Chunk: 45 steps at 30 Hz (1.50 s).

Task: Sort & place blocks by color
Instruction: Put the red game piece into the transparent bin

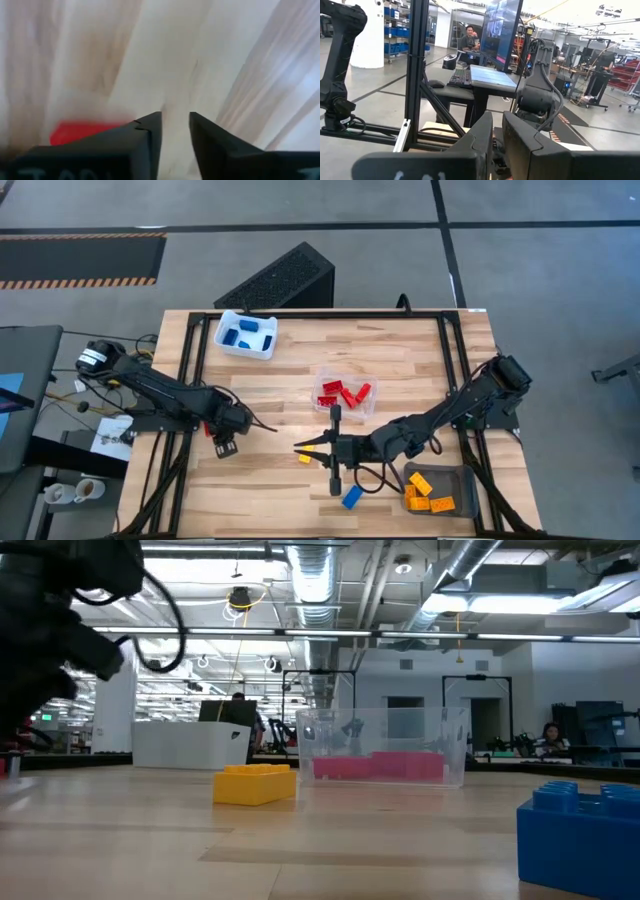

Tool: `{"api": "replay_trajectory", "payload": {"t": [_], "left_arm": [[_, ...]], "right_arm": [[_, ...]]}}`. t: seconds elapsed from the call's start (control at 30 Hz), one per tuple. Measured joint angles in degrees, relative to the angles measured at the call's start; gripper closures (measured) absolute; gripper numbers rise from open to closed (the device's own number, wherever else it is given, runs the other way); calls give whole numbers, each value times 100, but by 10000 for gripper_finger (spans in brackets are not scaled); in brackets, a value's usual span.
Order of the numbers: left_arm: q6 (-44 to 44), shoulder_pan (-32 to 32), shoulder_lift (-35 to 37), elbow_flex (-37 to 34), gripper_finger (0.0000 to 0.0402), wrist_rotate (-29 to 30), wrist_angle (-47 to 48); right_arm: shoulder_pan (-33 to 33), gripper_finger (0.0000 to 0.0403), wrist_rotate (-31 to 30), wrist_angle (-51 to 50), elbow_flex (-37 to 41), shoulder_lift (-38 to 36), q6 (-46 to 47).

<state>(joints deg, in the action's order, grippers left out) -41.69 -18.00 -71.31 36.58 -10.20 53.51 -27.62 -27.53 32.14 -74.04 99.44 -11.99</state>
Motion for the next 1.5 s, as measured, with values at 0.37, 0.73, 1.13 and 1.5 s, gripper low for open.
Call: {"api": "replay_trajectory", "payload": {"t": [0.37, 0.73, 1.13, 1.5], "left_arm": [[-796, -122, -2, -341, 175, 246, 787], [-810, -105, -2, -290, 167, 343, 782], [-1023, 340, -2, -330, 168, 604, 789], [-1434, 1006, -2, -335, 168, 1542, 679]], "right_arm": [[0, 336, -2, 2, 0, 0, 0], [35, 336, -2, 2, 0, 0, 36], [33, 336, 0, 0, 0, 0, 56], [23, 336, 0, 1, 0, 0, 55]]}}
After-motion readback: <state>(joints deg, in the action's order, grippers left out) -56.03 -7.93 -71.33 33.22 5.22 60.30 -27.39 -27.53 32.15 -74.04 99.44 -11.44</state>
